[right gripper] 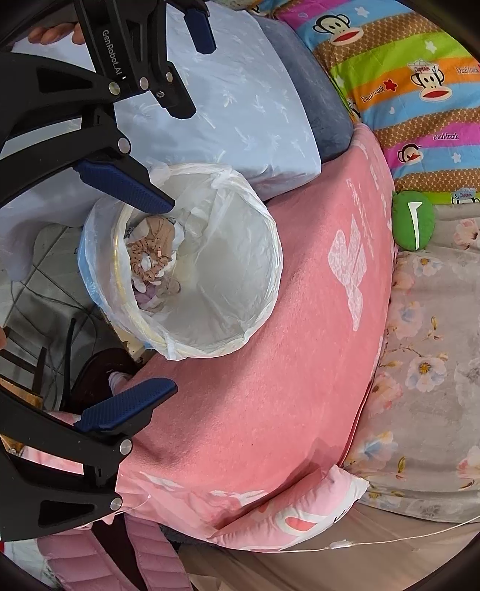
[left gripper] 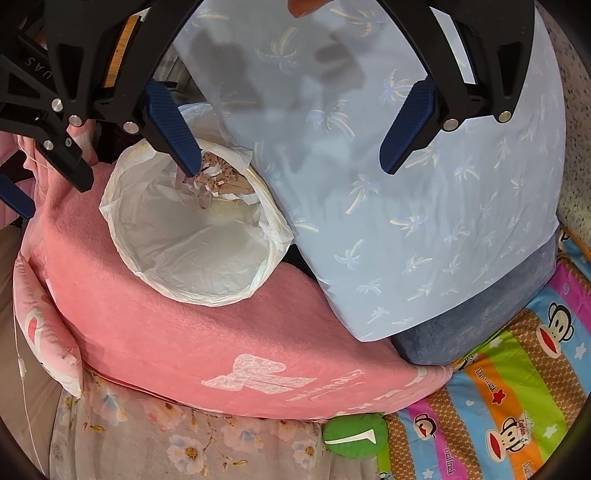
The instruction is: Collect trash
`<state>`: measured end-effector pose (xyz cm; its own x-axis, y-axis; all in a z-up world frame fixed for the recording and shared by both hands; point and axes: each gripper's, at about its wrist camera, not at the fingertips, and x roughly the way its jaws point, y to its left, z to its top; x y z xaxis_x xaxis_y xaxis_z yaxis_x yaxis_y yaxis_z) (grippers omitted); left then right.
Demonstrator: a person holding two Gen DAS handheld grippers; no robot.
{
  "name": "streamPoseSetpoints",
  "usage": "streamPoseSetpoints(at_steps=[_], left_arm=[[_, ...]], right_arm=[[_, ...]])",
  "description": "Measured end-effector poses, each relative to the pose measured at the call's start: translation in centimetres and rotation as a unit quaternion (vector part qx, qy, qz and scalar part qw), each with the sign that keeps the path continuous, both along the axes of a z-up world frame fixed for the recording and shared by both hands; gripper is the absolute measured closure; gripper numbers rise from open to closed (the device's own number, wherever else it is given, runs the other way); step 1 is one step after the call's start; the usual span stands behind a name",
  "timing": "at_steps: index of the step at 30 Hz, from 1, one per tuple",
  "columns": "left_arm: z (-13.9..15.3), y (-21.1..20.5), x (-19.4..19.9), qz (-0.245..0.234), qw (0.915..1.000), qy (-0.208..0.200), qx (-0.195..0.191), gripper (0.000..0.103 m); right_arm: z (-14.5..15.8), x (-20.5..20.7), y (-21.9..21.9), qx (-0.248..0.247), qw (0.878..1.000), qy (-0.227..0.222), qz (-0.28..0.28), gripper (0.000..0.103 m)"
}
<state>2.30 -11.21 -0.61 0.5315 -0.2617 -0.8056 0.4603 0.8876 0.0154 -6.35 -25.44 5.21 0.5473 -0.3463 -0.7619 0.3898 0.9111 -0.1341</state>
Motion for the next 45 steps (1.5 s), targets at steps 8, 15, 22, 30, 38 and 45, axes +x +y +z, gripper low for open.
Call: streamPoseSetpoints(at_steps=[8, 15, 22, 30, 38, 45], left_arm=[[0.0, -0.1, -0.1, 0.001, 1.0, 0.0, 0.003, 0.008], [-0.1, -0.1, -0.2, 0.003, 1.0, 0.006, -0.001, 0.008], [-0.4, 0.0, -0.4, 0.014, 0.9999, 0.008, 0.003, 0.008], [-0.5, 0.0, -0.5, 0.022, 0.9997, 0.007, 0.008, 0.008], [-0.6, 0.2, -0.5, 0.028, 0.9995, 0.01, 0.012, 0.008], [-0.5, -0.1, -0.8, 0.018, 0.9996, 0.011, 0.018, 0.008]], right_arm=[[0.3, -0.4, 0.2, -0.004, 1.0, -0.001, 0.0, 0.006], [0.5, -0.6, 0.4, -0.009, 1.0, -0.001, 0.003, 0.006], [0.5, -0.8, 0.6, -0.014, 1.0, 0.003, 0.005, 0.006], [0.3, -0.9, 0.7, -0.013, 1.0, 0.008, 0.007, 0.006], [0.3, -1.0, 0.9, -0.017, 1.0, 0.008, 0.007, 0.006], [0.5, -1.0, 0.7, -0.018, 1.0, 0.008, 0.004, 0.006]])
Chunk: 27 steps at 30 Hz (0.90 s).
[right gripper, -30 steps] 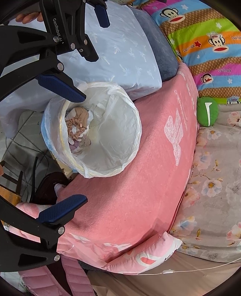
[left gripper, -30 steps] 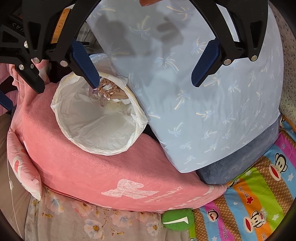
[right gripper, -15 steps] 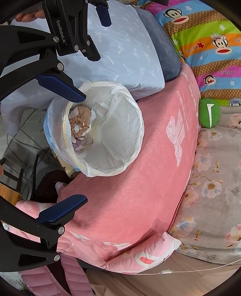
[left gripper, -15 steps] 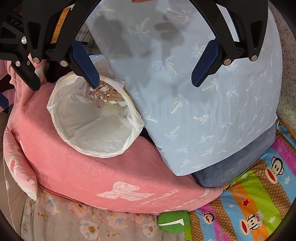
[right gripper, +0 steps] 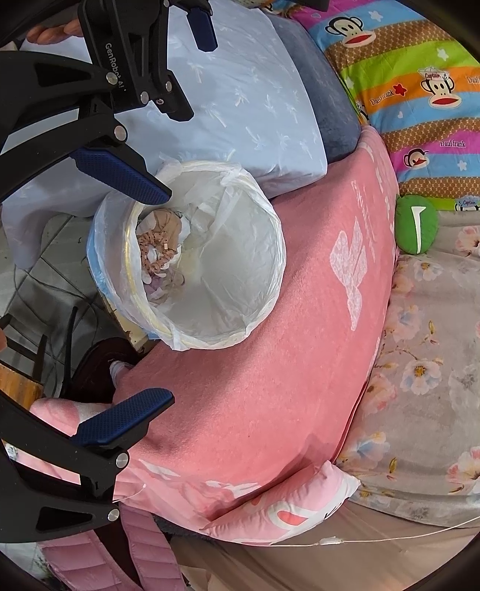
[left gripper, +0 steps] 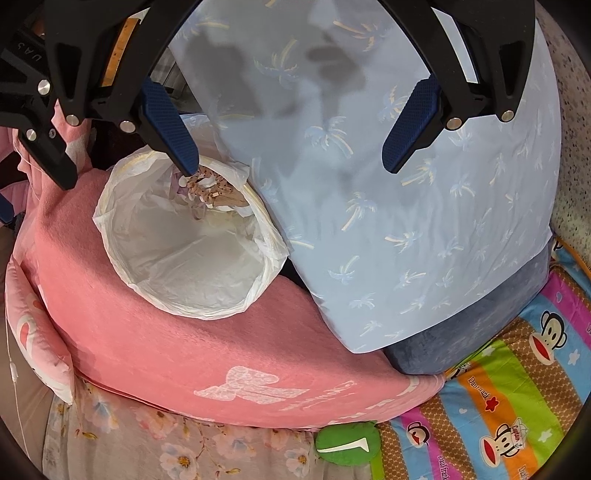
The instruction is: Collect trash
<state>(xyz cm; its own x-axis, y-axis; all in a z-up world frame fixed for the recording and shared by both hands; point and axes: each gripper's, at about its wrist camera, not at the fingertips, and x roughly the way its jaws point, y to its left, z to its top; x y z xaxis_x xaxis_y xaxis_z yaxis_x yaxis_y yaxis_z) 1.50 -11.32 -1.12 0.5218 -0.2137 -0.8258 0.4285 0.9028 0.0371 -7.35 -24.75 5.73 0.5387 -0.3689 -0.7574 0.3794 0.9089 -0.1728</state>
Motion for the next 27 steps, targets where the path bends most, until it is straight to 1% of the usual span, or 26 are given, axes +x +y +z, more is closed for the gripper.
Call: streamPoseSetpoints(at_steps=[27], left_arm=[[-0.25, -0.17, -0.22, -0.007, 0.9999, 0.005, 0.012, 0.008]], right_arm=[[-0.38, -0.14, -0.37, 0.001, 1.0, 0.004, -0.005, 0.006]])
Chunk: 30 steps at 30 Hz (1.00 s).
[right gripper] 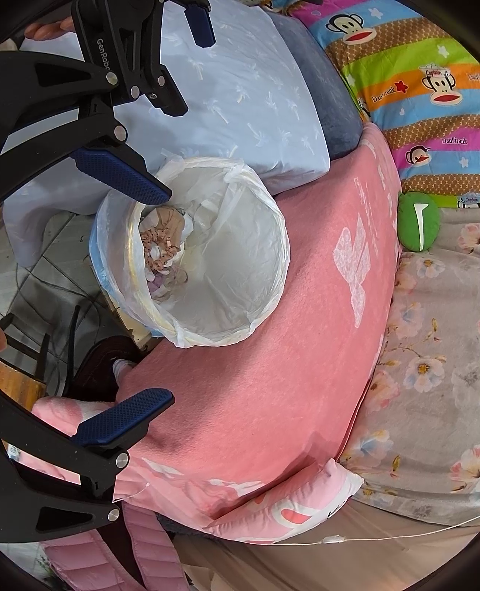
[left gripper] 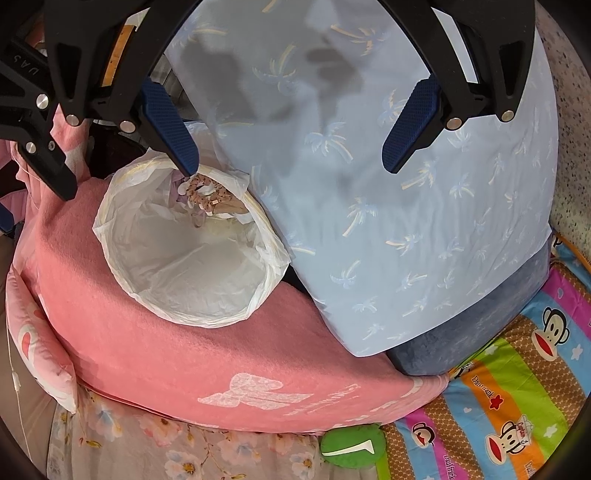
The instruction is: Collect trash
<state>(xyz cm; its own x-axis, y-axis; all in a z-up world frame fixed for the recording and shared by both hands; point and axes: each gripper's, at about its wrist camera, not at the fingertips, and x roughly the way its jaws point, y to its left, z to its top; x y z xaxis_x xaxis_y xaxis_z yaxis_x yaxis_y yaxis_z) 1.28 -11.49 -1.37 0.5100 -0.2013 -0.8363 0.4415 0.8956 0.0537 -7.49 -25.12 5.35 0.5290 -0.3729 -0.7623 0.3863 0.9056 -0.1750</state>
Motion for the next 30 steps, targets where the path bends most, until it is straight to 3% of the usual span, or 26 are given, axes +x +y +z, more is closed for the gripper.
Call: streamPoseSetpoints(at_steps=[30], left_arm=[[-0.76, 0.8, 0.09, 0.005, 0.9999, 0.008, 0.007, 0.008]], right_arm=[[-0.64, 0.33, 0.46, 0.002, 1.0, 0.006, 0.003, 0.006]])
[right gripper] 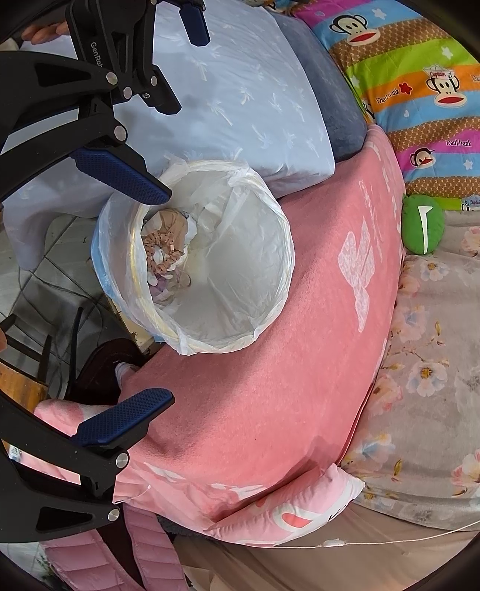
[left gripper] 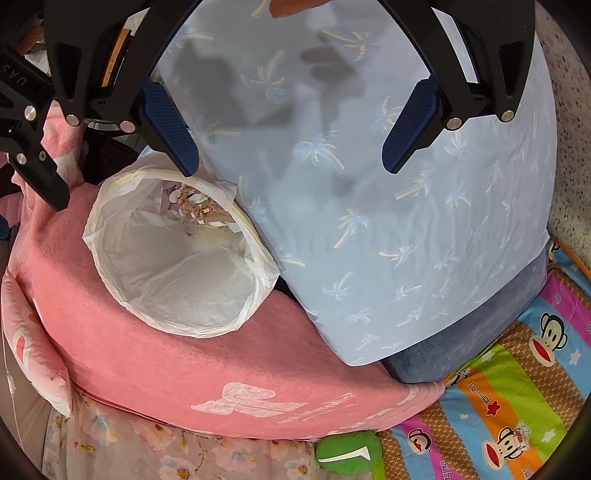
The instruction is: Collect trash
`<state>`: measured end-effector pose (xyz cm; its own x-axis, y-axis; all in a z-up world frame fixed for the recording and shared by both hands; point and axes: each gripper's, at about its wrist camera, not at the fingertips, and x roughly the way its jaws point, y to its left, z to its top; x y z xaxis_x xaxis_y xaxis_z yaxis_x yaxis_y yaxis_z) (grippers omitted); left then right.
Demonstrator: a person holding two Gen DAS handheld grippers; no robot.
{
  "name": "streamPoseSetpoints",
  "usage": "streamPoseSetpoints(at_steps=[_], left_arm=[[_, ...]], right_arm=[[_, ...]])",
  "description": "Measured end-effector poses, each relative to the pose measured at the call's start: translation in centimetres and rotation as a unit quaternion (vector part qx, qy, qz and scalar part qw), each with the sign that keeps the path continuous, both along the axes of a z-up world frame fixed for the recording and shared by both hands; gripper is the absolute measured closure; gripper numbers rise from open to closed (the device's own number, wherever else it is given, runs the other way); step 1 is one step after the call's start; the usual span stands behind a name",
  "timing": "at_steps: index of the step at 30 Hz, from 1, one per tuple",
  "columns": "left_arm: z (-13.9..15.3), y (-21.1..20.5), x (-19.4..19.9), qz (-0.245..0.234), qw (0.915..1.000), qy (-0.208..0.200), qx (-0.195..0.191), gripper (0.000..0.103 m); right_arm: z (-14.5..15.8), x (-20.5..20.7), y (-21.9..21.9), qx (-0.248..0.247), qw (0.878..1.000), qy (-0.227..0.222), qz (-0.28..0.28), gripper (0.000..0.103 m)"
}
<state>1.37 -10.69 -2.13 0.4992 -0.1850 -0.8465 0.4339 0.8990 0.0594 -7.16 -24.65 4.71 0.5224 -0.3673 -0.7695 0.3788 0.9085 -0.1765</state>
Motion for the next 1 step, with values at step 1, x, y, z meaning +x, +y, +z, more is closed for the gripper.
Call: streamPoseSetpoints(at_steps=[1], left_arm=[[0.0, 0.04, 0.0, -0.001, 1.0, 0.0, 0.0, 0.008]], right_arm=[[0.01, 0.0, 0.0, 0.0, 1.0, 0.0, 0.0, 0.006]])
